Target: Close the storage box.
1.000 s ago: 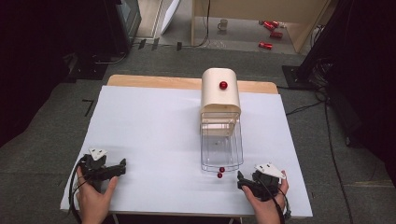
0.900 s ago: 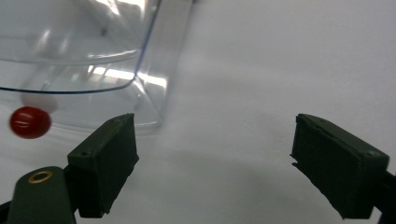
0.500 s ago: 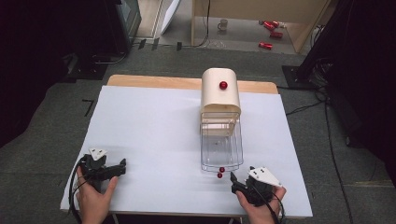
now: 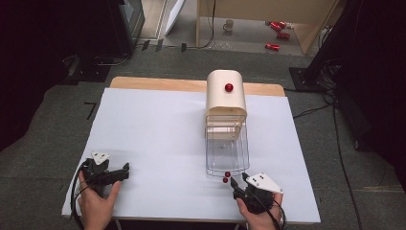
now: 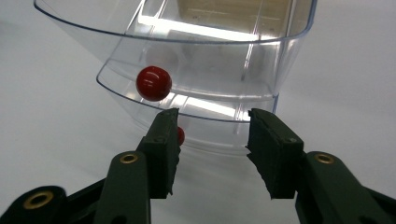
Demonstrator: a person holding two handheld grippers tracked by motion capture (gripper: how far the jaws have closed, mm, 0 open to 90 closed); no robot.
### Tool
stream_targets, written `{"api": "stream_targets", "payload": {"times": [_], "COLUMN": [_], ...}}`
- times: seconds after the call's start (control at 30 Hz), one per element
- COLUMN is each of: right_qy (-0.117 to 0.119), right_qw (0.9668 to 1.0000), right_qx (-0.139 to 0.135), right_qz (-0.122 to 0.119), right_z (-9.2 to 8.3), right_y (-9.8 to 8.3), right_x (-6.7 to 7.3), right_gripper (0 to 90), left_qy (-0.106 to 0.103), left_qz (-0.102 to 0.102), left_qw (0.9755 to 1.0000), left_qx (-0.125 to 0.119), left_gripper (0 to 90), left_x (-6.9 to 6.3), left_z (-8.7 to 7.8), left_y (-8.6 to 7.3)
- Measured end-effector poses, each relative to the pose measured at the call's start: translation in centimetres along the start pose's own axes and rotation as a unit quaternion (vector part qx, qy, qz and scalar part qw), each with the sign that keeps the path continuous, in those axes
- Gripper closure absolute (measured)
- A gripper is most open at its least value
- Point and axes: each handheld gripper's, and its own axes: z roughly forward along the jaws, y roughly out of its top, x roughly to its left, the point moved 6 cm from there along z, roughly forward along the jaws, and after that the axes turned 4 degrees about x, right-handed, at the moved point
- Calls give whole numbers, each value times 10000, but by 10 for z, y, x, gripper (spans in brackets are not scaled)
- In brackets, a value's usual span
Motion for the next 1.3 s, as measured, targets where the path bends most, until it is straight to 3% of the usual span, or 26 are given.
{"api": "stream_targets", "payload": {"times": [0.17,0.43,1.03,1.3], "right_qy": [87,237,576,516], "right_qw": [9999,9997,9982,9985], "right_qx": [-23,3,74,20], "right_qz": [45,-86,128,192], "right_z": [-1,2,11,10], "right_y": [1,2,9,15], "right_x": [4,14,22,22], "right_gripper": [616,688,763,765], "left_qy": [3,4,3,4], "left_qz": [2,0,-1,-3], "left_qw": [10000,10000,10000,10000], "left_qx": [0,-2,-2,-2], "left_gripper": [0,0,0,0], "left_x": [0,0,0,0], "left_z": [0,0,0,0], "left_y": [0,0,0,0]}}
